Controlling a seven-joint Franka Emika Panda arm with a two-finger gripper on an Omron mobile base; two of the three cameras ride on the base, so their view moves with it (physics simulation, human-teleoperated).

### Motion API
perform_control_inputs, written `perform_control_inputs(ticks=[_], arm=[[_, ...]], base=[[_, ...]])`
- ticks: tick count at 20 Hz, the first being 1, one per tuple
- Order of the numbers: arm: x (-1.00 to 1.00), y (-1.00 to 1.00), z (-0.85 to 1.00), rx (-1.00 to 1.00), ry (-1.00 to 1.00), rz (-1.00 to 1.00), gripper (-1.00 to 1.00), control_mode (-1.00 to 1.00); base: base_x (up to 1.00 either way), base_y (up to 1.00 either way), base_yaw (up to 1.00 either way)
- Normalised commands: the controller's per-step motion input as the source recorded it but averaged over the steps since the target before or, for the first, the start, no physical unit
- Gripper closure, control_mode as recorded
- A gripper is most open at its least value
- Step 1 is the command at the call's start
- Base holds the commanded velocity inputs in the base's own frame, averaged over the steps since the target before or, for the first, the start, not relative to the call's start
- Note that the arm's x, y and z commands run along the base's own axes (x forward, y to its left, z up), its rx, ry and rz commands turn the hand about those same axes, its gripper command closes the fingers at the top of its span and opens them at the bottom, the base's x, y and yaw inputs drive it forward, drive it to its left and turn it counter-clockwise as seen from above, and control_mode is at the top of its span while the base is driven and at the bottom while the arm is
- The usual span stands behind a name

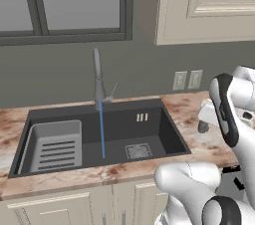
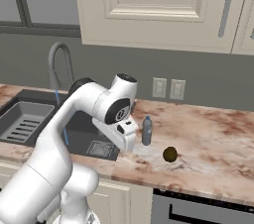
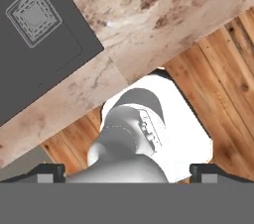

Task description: Turn on the sink faucet. Then move the avocado from the counter to the sink. Turn off the sink. Move the vegetable from the sink to the pot next to the stove. Finally move the pot to the front left burner.

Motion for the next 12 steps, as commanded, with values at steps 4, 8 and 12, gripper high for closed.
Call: perform_control_inputs(ticks=[4,8,12], arm=[[-0.32,-0.72,-0.15,0.0,0.12,0.01,-1.0,-1.0],[-0.03,-0.31,-0.17,-0.03,0.01,0.0,-1.0,-1.0],[0.02,-0.47,-0.05,0.0,0.0,0.01,-1.0,-1.0]], base=[[0.0,0.0,0.0],[0.0,0.0,0.0],[0.0,0.0,0.0]])
